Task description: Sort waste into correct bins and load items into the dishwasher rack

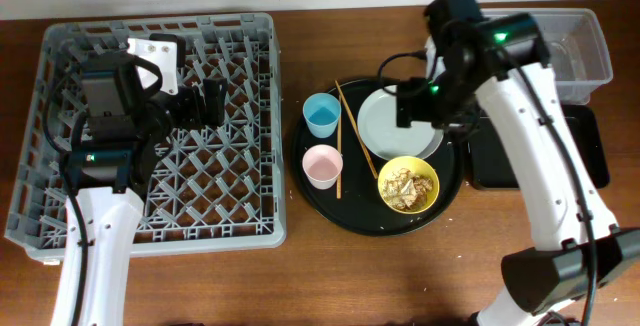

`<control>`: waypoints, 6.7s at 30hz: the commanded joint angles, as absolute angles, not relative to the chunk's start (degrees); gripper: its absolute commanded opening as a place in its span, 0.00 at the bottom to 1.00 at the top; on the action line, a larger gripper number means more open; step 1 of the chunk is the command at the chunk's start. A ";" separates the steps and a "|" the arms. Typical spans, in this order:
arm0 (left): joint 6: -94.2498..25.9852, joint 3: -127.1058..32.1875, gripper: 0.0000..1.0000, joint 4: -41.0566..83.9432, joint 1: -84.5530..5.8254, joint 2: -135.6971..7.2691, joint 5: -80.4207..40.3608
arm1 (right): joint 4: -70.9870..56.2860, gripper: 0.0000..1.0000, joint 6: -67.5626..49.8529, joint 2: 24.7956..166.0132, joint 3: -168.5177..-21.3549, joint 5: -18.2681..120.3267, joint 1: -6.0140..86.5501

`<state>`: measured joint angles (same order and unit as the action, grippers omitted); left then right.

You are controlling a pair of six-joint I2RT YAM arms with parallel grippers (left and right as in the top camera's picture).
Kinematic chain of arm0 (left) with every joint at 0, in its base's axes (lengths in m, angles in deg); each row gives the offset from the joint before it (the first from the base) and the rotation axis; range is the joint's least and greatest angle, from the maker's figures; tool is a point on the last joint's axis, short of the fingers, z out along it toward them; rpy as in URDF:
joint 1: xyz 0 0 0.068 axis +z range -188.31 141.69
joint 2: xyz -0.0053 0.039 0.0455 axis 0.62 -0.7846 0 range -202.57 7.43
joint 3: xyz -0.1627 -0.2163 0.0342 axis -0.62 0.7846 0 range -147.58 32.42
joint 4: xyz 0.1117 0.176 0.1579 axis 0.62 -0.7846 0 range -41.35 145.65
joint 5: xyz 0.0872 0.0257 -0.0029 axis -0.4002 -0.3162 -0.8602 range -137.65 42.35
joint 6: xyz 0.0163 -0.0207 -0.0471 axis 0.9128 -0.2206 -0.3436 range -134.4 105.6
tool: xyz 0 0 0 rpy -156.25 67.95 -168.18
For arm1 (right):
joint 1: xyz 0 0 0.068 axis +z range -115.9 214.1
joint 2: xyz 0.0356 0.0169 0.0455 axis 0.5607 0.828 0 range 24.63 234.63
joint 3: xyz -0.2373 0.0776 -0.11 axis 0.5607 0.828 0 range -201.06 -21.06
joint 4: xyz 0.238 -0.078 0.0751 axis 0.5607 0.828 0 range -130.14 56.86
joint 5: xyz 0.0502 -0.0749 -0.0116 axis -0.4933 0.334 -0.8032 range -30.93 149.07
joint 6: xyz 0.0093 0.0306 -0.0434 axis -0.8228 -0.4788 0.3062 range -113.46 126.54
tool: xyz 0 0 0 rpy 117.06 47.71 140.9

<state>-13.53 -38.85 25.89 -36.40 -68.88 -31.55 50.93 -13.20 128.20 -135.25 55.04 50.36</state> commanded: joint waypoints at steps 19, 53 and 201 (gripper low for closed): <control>-12.88 -40.01 1.00 26.00 -36.38 -68.97 -30.89 | 16.90 0.39 -19.08 129.14 -93.57 60.88 58.90; -12.88 -40.01 1.00 26.00 -36.38 -68.97 -30.89 | 23.35 0.04 -18.78 136.22 -100.94 53.68 61.00; -42.23 -40.03 0.58 54.57 -43.90 -88.77 42.52 | -6.53 0.04 -2.80 127.24 -105.81 7.72 55.25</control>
